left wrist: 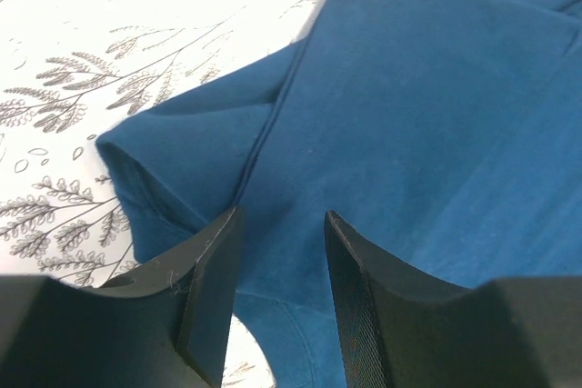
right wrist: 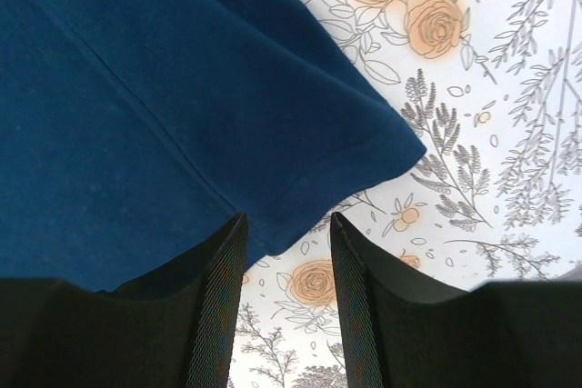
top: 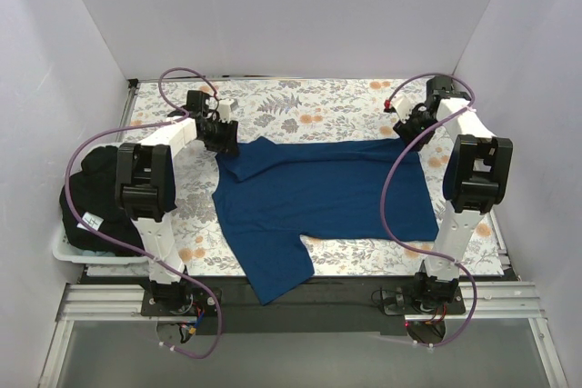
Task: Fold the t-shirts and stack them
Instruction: Fold the tshirt
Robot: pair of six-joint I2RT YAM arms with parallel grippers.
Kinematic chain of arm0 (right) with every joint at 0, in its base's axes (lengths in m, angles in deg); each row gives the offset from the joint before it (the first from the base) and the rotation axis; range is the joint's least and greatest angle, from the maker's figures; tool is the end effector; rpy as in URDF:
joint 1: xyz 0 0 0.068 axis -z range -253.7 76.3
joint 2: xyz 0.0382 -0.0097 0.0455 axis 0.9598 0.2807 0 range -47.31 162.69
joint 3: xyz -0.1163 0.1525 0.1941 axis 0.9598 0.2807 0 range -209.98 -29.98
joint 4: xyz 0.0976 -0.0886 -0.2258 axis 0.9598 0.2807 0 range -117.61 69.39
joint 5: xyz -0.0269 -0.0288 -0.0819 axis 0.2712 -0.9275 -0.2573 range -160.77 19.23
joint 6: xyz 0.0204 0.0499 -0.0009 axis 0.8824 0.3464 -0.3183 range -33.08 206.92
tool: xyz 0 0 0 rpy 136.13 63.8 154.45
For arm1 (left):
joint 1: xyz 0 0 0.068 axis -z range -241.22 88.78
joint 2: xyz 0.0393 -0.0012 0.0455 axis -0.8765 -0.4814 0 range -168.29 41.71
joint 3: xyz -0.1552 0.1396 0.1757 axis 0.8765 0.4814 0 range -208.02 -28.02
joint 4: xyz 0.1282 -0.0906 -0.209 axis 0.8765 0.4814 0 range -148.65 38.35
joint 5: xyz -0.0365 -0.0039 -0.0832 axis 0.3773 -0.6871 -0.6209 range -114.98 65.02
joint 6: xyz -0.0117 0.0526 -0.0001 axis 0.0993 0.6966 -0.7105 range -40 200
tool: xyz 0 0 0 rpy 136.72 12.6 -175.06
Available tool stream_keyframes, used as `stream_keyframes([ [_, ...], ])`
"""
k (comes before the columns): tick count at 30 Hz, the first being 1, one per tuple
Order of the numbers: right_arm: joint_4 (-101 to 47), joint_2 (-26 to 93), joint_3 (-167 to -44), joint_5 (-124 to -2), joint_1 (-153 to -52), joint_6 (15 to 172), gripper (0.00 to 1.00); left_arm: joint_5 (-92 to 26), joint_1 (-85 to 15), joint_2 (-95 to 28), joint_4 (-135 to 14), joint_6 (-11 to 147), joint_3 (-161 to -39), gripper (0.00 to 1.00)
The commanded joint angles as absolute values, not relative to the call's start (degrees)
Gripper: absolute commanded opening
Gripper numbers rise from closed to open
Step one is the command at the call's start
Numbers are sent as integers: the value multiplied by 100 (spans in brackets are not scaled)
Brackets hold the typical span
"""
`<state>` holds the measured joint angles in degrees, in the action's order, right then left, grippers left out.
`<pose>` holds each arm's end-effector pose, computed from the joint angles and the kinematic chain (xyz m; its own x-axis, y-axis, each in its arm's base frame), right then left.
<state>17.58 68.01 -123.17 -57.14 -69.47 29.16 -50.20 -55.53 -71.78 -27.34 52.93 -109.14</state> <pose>0.4238 -0.0229 0.2153 -0.4750 -0.7891 -0.3895 -0.7884 0.5782 -0.2101 0.4079 -0.0559 0.1800 -0.9206 -0.3219 -0.2209 -0.1586 0.8255 -0.5417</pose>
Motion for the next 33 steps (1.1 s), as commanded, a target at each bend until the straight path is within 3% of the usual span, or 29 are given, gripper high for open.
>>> stream_keyframes([
  [1,1958,6879,-12561,-5706,-6957,3032,48,-4775,-5560,-7157,-2595,5293,-11160,40],
  [11,2186,6861,-12648,-5583,-6983,3145,47,-4300,-5560,-7158,-2675,5372,-11222,44],
  [17,2372,6826,-13544,-4679,-7605,4225,41,-4590,-5665,-6569,-2736,4977,-10739,44],
  [21,2249,7473,-14589,-4020,-8274,5446,38,-4809,-5806,-6244,-2894,4634,-10440,43],
  [26,1538,8477,-16047,-3772,-9144,7186,38,-4898,-5894,-6042,-2973,4371,-10291,44],
  [33,-562,8997,-15638,-3974,-9918,8514,45,-5056,-5938,-6111,-3053,4028,-10281,44],
])
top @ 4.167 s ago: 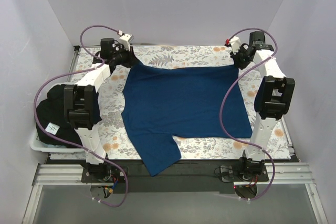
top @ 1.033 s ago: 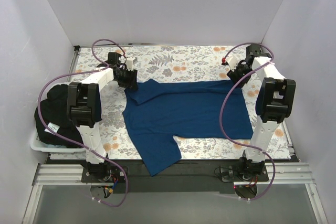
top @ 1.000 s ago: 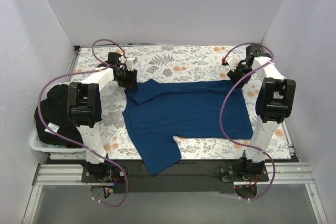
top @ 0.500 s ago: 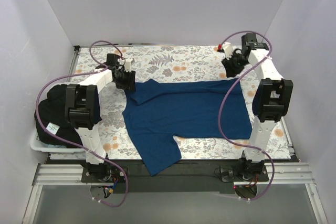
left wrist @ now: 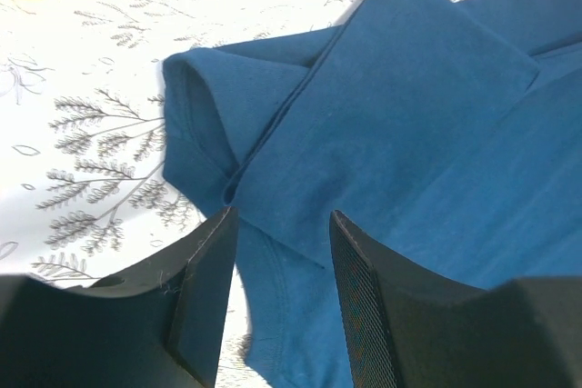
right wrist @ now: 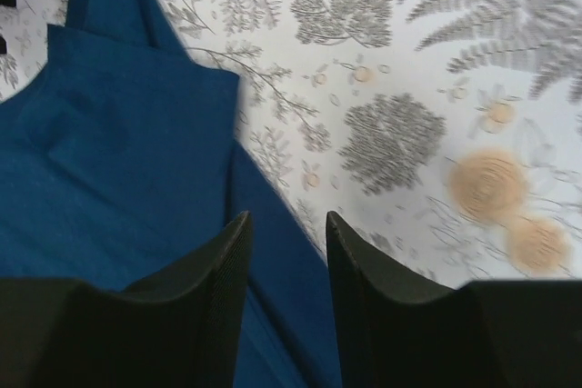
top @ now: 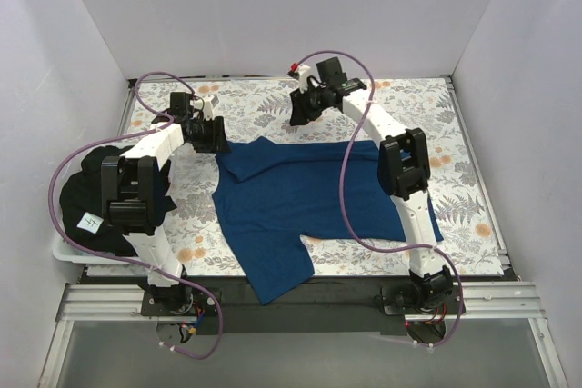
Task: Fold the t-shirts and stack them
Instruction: Fold the tshirt
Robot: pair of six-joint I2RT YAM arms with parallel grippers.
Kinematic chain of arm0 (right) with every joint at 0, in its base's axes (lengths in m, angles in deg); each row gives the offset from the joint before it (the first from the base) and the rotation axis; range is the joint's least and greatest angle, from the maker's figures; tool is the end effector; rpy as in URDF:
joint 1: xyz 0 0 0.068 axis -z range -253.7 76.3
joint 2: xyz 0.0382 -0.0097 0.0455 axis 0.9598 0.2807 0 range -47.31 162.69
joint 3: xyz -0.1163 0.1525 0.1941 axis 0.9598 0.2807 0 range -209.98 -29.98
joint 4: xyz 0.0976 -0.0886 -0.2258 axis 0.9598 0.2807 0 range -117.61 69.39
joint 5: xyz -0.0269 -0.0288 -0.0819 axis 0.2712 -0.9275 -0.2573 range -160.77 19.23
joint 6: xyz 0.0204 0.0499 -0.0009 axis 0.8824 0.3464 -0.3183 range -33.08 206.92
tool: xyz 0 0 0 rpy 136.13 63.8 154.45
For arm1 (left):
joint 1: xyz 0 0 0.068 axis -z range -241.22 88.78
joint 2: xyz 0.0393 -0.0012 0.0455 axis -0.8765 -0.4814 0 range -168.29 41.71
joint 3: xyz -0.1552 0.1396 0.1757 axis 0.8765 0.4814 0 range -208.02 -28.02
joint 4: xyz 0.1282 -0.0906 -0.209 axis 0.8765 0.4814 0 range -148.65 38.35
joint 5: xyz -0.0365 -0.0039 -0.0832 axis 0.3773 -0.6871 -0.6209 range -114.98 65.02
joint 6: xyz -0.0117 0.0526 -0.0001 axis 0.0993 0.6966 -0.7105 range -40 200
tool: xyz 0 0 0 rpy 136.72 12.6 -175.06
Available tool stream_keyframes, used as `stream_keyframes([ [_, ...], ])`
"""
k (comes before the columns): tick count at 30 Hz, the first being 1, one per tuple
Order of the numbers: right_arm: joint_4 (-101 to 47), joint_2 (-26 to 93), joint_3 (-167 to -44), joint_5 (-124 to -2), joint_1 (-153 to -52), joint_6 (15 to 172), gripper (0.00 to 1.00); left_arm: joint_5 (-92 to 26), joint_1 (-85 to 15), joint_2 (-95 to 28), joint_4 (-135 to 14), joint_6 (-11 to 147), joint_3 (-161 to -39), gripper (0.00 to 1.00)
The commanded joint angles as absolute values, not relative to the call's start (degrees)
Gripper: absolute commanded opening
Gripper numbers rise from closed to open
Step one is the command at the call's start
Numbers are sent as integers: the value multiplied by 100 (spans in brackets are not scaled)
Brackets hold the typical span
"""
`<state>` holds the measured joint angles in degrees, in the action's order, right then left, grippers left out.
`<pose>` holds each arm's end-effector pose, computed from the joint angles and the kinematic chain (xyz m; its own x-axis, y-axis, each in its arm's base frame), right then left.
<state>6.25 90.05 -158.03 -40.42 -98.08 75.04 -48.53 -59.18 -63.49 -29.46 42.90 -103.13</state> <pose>0.4863 0.2402 0.2403 -0.4676 -0.4069 -0.7848 -0.8052 0.5623 0.1882 0.3850 -0.0280 0.2057 -0.8280 -0.5237 -0.2002 -0.3295 0.7435 -0.5819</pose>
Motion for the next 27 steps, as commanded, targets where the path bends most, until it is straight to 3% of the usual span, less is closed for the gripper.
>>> stream_keyframes([
  [1,-756,9041,-15576,-4009,-10032,8646,46,-5073,-5938,-6138,-3053,3984,-10290,44],
  [10,-1566,9656,-15769,-4580,-10744,9254,43,-4994,-5938,-6445,-3176,3658,-10360,44],
  [23,-1830,10139,-15778,-5056,-10929,9412,45,-4757,-5938,-6604,-3176,3527,-10308,44],
  [27,-1839,10201,-15777,-4924,-10965,9412,38,-4810,-5938,-6727,-3176,3483,-10343,44],
])
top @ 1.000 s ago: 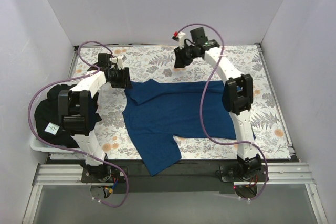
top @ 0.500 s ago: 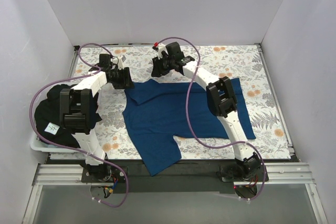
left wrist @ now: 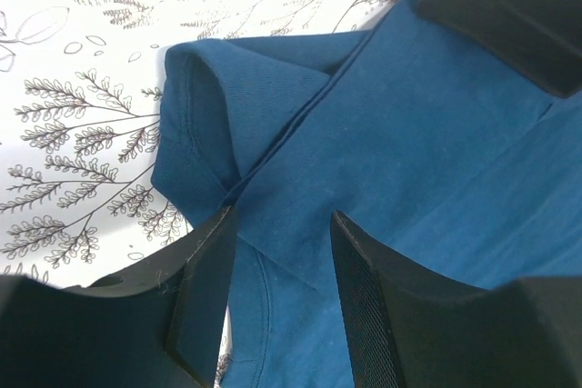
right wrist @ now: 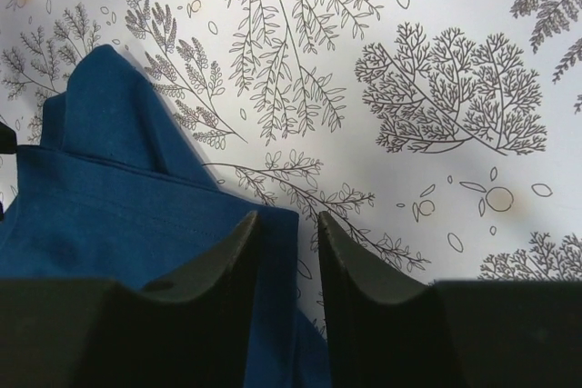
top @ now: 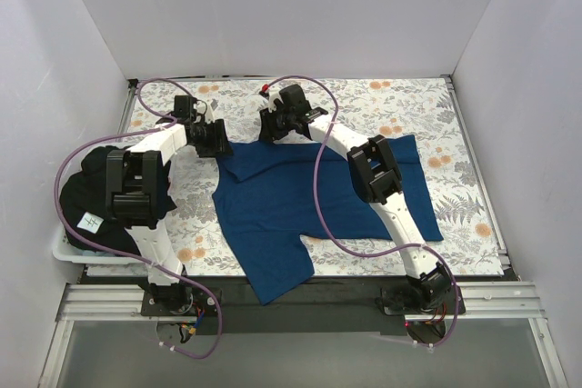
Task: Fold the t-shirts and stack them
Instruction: Fold the tshirt
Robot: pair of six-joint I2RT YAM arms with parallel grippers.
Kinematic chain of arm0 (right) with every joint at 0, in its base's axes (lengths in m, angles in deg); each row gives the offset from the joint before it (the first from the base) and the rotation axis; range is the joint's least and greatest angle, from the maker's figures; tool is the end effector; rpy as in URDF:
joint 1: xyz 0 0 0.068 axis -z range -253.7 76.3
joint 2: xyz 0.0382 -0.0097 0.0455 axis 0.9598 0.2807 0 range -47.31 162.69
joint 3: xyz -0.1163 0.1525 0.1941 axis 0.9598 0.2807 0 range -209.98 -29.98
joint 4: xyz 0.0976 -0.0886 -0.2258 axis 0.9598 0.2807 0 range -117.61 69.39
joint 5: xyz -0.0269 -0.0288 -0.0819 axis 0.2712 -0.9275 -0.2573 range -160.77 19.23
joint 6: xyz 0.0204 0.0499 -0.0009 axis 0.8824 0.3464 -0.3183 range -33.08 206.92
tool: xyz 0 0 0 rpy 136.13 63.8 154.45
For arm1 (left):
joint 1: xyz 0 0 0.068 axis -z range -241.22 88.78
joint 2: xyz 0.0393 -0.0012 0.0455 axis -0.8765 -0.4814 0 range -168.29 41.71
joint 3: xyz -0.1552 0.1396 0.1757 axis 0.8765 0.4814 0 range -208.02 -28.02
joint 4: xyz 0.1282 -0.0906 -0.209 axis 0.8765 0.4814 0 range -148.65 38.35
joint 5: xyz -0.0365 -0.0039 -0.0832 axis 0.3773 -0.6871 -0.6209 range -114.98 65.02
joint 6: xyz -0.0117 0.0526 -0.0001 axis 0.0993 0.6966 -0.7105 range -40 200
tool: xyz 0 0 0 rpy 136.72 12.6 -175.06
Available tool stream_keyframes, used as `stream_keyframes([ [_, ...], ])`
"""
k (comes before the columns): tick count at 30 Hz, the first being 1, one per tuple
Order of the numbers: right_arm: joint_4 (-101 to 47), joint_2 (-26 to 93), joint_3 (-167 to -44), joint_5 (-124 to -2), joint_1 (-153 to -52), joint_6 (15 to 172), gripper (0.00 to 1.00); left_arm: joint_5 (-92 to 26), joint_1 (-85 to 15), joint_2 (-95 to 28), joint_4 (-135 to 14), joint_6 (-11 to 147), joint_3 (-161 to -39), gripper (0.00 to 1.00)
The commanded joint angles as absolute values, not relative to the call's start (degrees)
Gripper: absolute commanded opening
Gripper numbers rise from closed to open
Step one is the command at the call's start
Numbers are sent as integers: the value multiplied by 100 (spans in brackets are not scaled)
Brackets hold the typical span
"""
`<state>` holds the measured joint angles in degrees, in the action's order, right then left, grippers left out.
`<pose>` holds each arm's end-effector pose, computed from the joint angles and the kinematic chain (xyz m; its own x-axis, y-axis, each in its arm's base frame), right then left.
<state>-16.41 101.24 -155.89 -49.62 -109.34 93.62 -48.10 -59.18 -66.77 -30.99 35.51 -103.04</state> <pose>0.4667 0.3505 0.1526 -0.5415 -0.2542 -0.8014 -0.7287 0.6174 0.2965 0.3920 -0.0280 0.1855 -0.7801 -0.6170 -0.1036 -0.4547 0.6728 -0.5835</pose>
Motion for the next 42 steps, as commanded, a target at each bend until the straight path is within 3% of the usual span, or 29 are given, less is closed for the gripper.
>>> stream_keyframes([
  [1,-1847,10192,-15778,-4915,-10965,9421,37,-4836,-5938,-6744,-3176,3474,-10360,44],
  [11,-1953,9859,-15663,-4344,-10965,9456,27,-4547,-5938,-6798,-3175,3351,-10413,44],
  [20,-2084,9718,-15549,-4080,-10965,9579,1,-4239,-5947,-6657,-3202,3289,-10291,48],
  [24,-2102,9586,-15470,-4045,-10956,9579,1,-4326,-5947,-6744,-3255,3280,-10246,47],
  [32,-2164,9217,-15189,-3896,-10938,9632,1,-4564,-5955,-6622,-3377,3280,-10326,32],
  [40,-2173,8813,-14750,-3649,-10868,9632,1,-4836,-5947,-6235,-3404,3447,-10124,0],
  [42,-2173,8620,-14521,-3561,-10868,9623,1,-4950,-5947,-6025,-3404,3569,-10001,0],
])
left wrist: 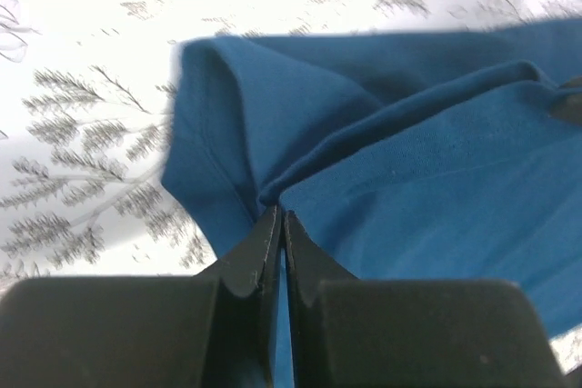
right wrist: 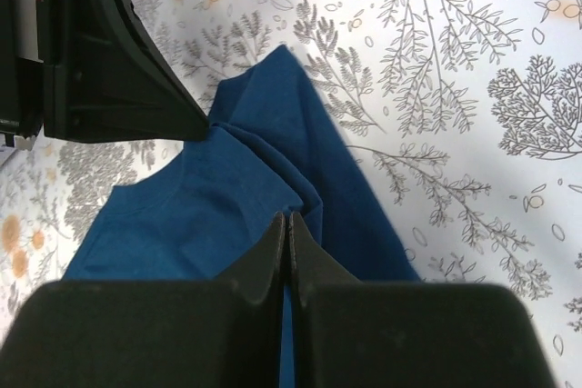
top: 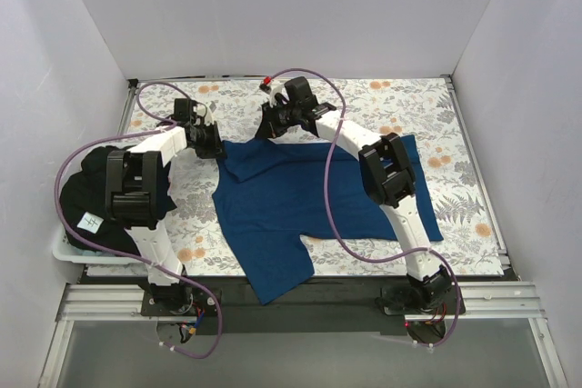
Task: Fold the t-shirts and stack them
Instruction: Fold the tshirt
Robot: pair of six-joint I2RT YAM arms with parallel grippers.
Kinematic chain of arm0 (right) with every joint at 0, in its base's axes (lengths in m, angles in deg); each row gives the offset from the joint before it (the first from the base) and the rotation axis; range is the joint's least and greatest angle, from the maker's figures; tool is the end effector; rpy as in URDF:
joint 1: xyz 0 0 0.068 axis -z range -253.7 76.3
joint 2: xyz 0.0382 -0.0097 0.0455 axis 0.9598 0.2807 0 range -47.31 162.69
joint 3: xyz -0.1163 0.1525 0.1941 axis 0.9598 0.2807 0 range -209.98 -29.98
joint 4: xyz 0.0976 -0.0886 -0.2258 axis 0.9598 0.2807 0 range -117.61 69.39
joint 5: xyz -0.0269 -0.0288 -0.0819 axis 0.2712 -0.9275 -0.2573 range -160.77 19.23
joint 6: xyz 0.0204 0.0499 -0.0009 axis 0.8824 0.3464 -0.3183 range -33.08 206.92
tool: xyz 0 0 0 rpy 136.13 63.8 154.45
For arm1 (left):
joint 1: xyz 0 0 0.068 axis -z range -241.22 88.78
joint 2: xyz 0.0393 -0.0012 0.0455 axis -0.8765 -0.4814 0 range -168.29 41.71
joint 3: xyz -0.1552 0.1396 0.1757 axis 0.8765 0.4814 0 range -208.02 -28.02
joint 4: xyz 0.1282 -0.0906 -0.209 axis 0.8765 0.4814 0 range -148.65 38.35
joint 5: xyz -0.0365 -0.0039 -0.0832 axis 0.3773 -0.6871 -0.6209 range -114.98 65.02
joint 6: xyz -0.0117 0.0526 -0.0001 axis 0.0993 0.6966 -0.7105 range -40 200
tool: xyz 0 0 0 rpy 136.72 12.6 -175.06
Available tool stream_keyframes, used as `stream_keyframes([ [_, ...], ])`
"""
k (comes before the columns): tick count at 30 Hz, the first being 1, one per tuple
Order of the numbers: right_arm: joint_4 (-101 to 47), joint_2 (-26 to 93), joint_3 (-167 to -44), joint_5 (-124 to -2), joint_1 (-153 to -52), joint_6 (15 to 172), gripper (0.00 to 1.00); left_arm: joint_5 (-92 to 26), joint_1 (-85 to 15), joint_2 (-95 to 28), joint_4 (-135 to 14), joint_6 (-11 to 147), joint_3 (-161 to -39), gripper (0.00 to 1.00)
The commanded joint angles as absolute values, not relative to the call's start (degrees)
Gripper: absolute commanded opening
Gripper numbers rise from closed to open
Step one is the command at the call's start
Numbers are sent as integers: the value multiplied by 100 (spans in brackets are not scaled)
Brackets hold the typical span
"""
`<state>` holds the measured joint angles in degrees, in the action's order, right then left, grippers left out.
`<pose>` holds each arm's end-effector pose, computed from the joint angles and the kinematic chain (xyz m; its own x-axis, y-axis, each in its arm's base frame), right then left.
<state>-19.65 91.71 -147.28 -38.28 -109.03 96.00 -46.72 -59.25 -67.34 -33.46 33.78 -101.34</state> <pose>0.4454 0.3392 0.2002 -0.5361 -0.2168 -0.8158 -0.7937 0.4584 0.3998 0.3915 -0.0267 0.1752 -0.7574 -0.6449 -0.1025 -0.4841 0.6599 -0.5747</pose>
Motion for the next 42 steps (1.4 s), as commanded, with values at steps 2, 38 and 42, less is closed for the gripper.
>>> stream_keyframes([
  [2,-2173,8383,-14337,-3474,-10859,9623,1,-5213,-5947,-5849,-3360,3736,-9852,0],
  [38,-1259,6721,-10952,-2489,-10806,7919,8,-5258,-4910,-4705,-2077,7103,-8137,3],
  [42,-644,6642,-11093,-2559,-10771,7602,14,-5153,-4910,-4793,-1735,7358,-8242,6],
])
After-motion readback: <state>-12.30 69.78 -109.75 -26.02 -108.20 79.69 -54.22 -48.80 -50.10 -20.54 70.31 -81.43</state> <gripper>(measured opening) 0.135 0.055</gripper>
